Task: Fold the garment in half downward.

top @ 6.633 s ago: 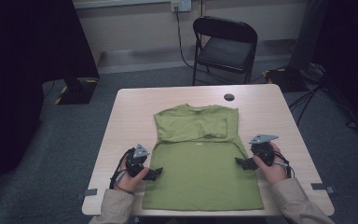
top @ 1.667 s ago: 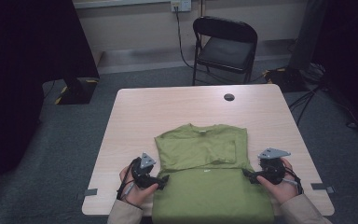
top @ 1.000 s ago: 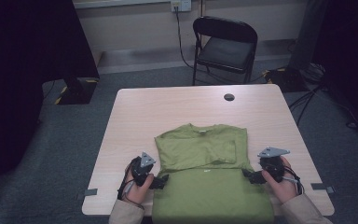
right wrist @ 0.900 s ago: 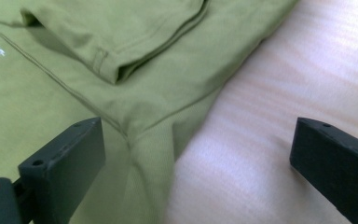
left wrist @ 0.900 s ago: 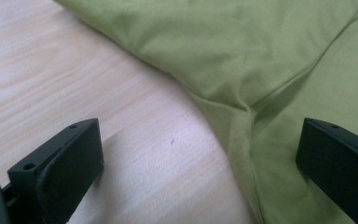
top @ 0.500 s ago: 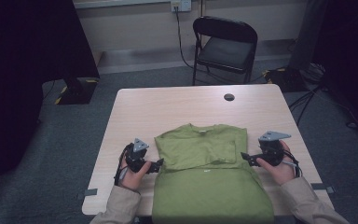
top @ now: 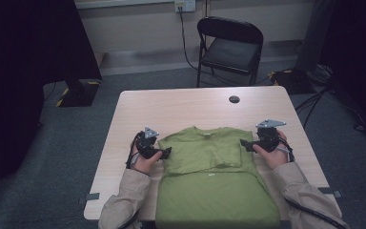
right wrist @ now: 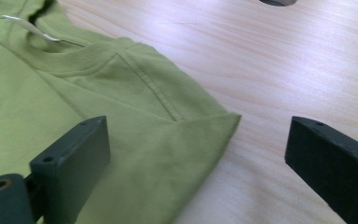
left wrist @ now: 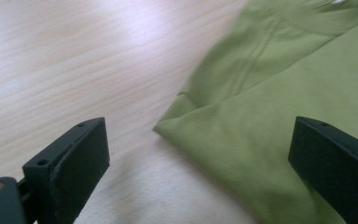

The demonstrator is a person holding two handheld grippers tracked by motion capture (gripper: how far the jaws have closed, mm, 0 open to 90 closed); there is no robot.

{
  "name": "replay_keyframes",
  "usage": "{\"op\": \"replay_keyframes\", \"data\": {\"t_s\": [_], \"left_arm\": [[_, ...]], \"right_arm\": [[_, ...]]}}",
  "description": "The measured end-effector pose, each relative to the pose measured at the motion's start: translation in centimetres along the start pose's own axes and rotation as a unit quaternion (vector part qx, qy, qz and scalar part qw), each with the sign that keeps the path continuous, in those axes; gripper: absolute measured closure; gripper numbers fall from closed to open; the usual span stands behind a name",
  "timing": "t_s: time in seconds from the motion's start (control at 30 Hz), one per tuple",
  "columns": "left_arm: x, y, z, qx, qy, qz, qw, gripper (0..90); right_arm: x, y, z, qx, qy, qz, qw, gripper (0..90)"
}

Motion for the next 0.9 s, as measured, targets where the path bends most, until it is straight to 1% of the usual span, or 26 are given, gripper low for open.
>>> {"op": "replay_keyframes", "data": {"t_s": [0.03, 0.07, 0.13, 0.23, 0.27, 0.37, 0.4, 0.5, 0.57, 0.63, 0.7, 0.77, 0.8, 0.87, 0.9], "left_arm": [[0.1, 0.0, 0.2, 0.002, 0.002, 0.0, 1.0, 4.6], [0.2, -0.1, 0.4, 0.002, 0.002, -0.008, 1.0, 4.6], [0.3, -0.2, 0.7, 0.006, 0.006, -0.011, 0.9999, 4.6], [0.4, -0.2, 1.1, 0.005, 0.006, -0.022, 0.9997, 2.8], [0.5, -0.2, 1.1, 0.007, 0.006, -0.024, 0.9997, 2.1], [0.5, -0.3, 1.3, 0.01, -0.002, -0.036, 0.9993, 2.1], [0.5, -0.3, 1.3, 0.01, -0.003, -0.039, 0.9992, 2.4], [0.5, -0.3, 1.3, 0.01, -0.004, -0.037, 0.9993, 2.8], [0.5, -0.3, 1.3, 0.011, -0.004, -0.037, 0.9992, 2.8], [0.4, -0.3, 1.3, 0.011, -0.009, -0.037, 0.9992, 2.4], [0.2, -0.4, 1.2, 0.012, -0.021, -0.025, 0.9994, 2.1], [-0.1, -0.4, 1.2, 0.012, -0.029, -0.013, 0.9994, 2.1], [-0.2, -0.4, 1.1, 0.008, -0.033, -0.01, 0.9994, 3.2], [-0.2, -0.4, 0.9, -0.002, -0.036, -0.012, 0.9993, 12.9], [-0.2, -0.3, 0.9, -0.005, -0.036, -0.015, 0.9992, 16.8]], "right_arm": [[-0.1, 0.0, 0.1, 0.001, -0.001, 0.002, 1.0, 5.5], [-0.3, -0.1, 0.3, 0.0, -0.001, 0.005, 1.0, 5.4], [-0.5, -0.2, 0.5, 0.002, -0.005, 0.006, 1.0, 5.9], [-0.6, -0.3, 0.8, 0.0, -0.007, 0.006, 1.0, 7.5], [-0.7, -0.3, 0.9, 0.004, -0.008, 0.004, 1.0, 7.9], [-0.7, -0.5, 1.1, 0.005, -0.007, 0.0, 1.0, 9.5], [-0.7, -0.6, 1.1, 0.009, -0.009, -0.002, 0.9999, 9.4], [-0.6, -0.6, 1.1, 0.007, -0.009, -0.004, 0.9999, 11.1], [-0.6, -0.7, 1.2, 0.017, -0.011, -0.007, 0.9998, 11.5], [-0.4, -0.7, 1.4, 0.024, -0.011, -0.019, 0.9995, 13.3], [-0.2, -0.7, 1.6, 0.031, -0.01, -0.025, 0.9992, 14.1], [-0.1, -0.8, 1.6, 0.034, -0.005, -0.017, 0.9993, 14.4], [-0.1, -0.8, 1.6, 0.035, 0.0, -0.013, 0.9993, 15.3], [-0.1, -0.8, 1.7, 0.039, 0.013, 0.0, 0.9992, 17.5], [-0.1, -0.8, 1.7, 0.039, 0.014, 0.001, 0.9992, 17.8]]}}
Point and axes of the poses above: each handheld gripper's, and its own axes: z roughly forward along the jaws, y roughly out of its top, x roughly to its left, the point moved 7 cm from there along z, roughly forward along the jaws, and after that the axes turned 3 degrees about x, right-handed, at the moved point
